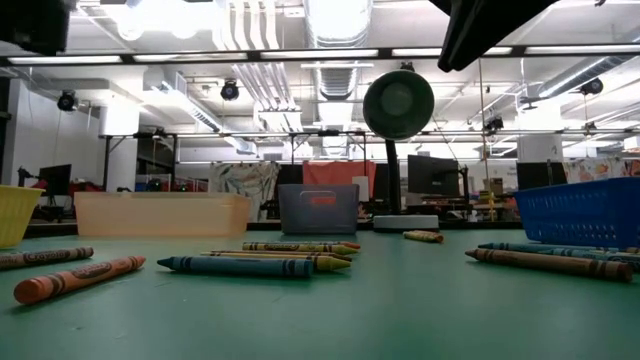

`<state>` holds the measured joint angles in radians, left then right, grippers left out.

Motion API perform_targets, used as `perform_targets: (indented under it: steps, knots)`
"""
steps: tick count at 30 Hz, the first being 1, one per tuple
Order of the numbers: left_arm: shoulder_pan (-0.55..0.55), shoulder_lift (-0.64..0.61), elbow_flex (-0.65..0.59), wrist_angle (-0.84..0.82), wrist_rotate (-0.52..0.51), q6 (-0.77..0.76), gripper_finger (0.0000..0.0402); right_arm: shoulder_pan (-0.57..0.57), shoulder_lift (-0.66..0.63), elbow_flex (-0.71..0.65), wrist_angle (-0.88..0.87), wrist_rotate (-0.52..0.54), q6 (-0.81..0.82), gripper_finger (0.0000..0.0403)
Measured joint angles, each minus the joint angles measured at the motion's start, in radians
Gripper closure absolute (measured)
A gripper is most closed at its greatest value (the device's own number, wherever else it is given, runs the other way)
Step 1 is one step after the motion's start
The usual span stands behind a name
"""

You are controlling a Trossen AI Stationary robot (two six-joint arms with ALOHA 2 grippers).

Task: Sort crayons
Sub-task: Put the orange crayon into the blue bin

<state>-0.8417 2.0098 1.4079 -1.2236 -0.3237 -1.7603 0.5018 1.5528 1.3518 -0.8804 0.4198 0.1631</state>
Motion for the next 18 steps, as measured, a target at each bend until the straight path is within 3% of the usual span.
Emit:
perform_targets:
  steps: [18]
  knots:
    - [-0.006, 0.000, -0.061, 0.079, 0.009, -0.040, 0.0281, 0.000, 0.001, -0.048, 0.047, 0.000, 0.023, 0.0335]
